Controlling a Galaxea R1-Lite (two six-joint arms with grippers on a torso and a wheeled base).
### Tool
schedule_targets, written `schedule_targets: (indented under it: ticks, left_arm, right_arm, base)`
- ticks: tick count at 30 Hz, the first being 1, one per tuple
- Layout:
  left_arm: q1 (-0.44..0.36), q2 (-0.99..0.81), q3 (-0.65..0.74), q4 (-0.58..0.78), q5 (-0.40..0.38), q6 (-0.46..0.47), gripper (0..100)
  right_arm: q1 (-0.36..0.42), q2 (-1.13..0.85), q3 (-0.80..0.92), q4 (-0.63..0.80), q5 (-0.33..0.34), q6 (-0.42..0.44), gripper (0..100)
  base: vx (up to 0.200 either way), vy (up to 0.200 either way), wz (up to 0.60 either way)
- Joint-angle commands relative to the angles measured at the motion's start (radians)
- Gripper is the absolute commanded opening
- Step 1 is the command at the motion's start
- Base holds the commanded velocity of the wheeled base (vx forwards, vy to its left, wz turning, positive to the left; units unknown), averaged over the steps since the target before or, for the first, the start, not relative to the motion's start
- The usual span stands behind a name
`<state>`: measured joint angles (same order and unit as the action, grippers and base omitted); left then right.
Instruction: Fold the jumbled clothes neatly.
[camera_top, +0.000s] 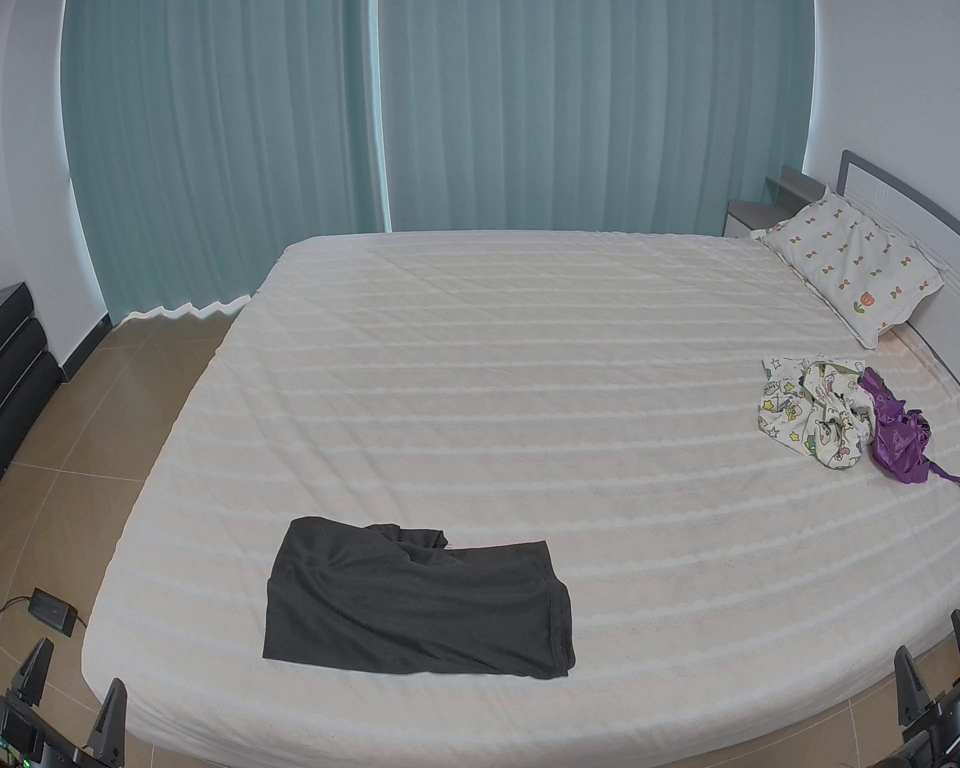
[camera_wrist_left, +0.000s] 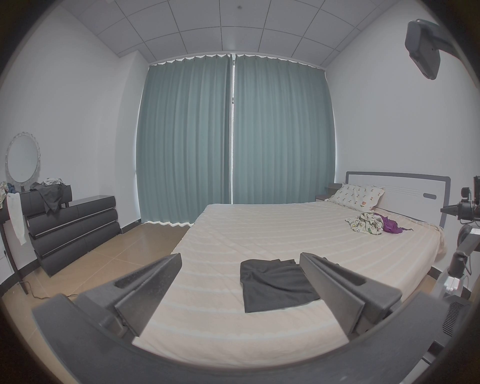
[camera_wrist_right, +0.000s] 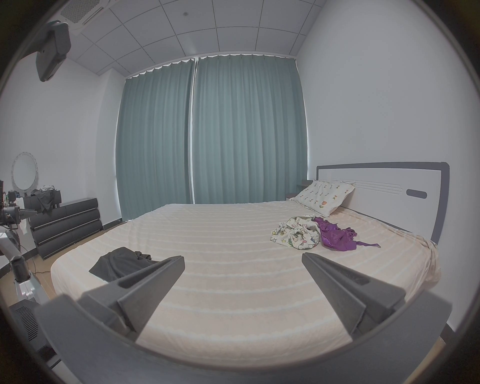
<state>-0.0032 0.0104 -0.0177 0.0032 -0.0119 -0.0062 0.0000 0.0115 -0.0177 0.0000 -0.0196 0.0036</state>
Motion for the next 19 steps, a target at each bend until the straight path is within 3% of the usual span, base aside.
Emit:
schedule_targets:
  ticks: [1, 19]
  left_arm:
    - [0.0, -0.01, 0.016, 0.0, 0.0, 0.003, 100]
    - [0.0, -0.01, 0.016, 0.0, -0.002, 0.005, 100]
  right_arm:
    - [0.0, -0.011, 0.018, 0.0, 0.0, -0.001, 100]
    - [0.003, -0.011, 0.018, 0.0, 0.001, 0.003, 100]
  base:
    - [0.0, 0.0, 0.0]
    - [0.0, 0.0, 0.0]
